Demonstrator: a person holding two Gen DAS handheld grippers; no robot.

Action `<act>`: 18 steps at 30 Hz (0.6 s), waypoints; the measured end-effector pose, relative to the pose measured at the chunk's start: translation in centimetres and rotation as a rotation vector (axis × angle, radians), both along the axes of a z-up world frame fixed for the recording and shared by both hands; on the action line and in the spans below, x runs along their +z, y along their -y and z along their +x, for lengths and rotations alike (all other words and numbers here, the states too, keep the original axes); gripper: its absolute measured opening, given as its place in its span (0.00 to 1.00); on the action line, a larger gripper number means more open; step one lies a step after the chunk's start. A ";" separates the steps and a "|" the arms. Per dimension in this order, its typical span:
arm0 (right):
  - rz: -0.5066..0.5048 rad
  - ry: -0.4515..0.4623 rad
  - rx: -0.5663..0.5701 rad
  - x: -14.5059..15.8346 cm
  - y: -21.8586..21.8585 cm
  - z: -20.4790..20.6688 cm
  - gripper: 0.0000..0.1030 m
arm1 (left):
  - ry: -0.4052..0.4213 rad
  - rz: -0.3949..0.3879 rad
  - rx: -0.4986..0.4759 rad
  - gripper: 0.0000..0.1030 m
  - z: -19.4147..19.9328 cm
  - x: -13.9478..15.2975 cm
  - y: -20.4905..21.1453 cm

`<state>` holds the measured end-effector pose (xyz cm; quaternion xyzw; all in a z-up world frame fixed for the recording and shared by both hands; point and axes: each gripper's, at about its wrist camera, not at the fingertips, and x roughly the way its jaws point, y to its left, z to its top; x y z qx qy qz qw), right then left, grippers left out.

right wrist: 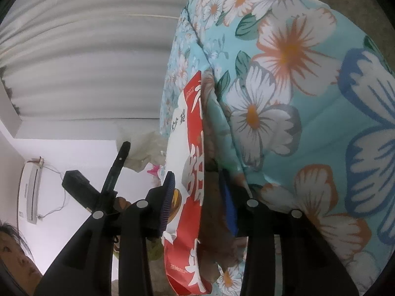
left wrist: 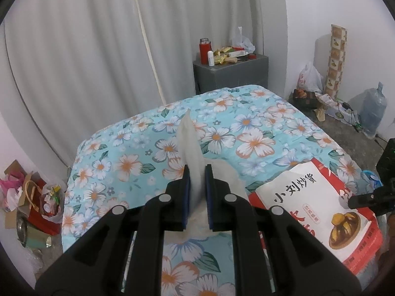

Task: Collect trash
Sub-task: 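Grasp the white tissue on the bed with the left gripper while the right gripper holds the snack bag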

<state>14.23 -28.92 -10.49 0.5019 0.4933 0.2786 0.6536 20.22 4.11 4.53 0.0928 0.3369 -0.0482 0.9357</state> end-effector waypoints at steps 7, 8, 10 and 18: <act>-0.044 0.001 0.013 0.6 -1.2 0.4 0.38 | 0.024 0.017 0.007 0.09 -1.0 0.4 -0.2; -0.040 -0.002 0.011 0.5 -1.4 0.5 0.38 | 0.026 0.020 0.008 0.09 -1.2 0.5 -0.2; -0.048 -0.003 0.005 0.6 -1.6 0.5 0.34 | 0.032 0.020 0.010 0.09 -1.5 0.6 -0.3; -0.021 0.037 0.002 1.4 -2.9 0.9 0.11 | 0.061 0.026 0.020 0.09 -2.4 1.4 -0.8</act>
